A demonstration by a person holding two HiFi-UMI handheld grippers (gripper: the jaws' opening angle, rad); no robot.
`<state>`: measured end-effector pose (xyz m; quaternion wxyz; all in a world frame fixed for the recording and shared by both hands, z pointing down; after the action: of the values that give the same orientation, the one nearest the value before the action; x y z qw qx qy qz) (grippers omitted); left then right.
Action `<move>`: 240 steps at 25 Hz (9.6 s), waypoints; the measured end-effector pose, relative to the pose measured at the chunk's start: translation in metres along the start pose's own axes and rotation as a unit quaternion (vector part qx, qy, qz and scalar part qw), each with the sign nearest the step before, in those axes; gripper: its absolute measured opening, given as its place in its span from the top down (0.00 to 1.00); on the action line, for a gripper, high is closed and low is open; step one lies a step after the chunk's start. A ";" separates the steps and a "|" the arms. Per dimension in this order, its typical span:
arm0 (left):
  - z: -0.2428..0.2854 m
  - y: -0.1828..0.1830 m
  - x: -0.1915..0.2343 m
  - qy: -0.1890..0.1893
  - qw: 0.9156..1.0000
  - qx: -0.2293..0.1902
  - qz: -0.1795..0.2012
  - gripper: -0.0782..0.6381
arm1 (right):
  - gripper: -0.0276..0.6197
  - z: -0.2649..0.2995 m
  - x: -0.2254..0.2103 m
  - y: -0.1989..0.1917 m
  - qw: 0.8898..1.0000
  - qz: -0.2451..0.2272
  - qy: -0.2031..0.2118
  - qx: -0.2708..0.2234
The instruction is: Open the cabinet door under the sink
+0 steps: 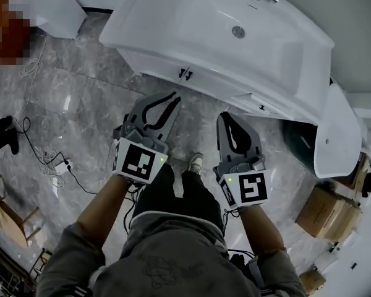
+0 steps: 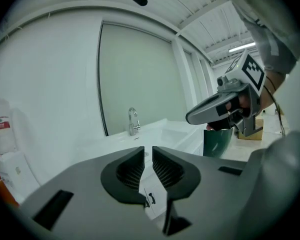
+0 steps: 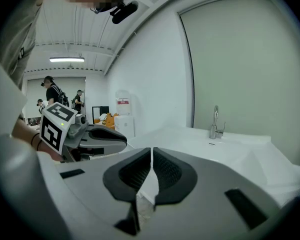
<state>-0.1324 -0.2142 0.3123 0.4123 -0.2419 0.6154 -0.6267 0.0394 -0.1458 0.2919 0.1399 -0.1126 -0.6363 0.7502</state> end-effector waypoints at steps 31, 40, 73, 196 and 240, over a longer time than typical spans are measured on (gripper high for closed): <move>0.157 -0.285 -0.029 0.014 0.993 0.108 -0.048 0.66 | 0.91 0.092 -0.062 -0.250 0.994 0.098 -0.044 0.024; 0.191 -0.344 -0.031 0.037 0.982 0.140 -0.119 0.67 | 0.91 0.104 -0.073 -0.284 0.992 0.114 -0.053 0.024; 0.153 -0.353 -0.078 0.065 0.976 0.173 -0.115 0.83 | 0.91 0.038 -0.067 -0.318 0.983 0.148 -0.094 0.052; 0.027 0.139 -0.085 0.115 0.993 -0.022 0.013 0.85 | 0.91 -0.106 -0.069 0.112 0.992 0.013 -0.026 -0.126; -0.063 0.213 -0.074 0.093 0.992 -0.084 0.025 0.85 | 0.91 -0.170 -0.017 0.183 0.982 -0.059 -0.016 -0.177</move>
<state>-0.0965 -0.0969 0.1125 0.3470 -0.2008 0.7073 -0.5823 0.1023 -0.0229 0.0830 0.1517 -0.0863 -0.7664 0.6182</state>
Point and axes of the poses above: the fingertips, and each gripper's own axes: z forward along the fingers, x to its left, y out of its top, the point moved 8 cm from there along -z, backward along the fingers, and after that the axes turned 9 degrees about -x, right-handed, at the moved point
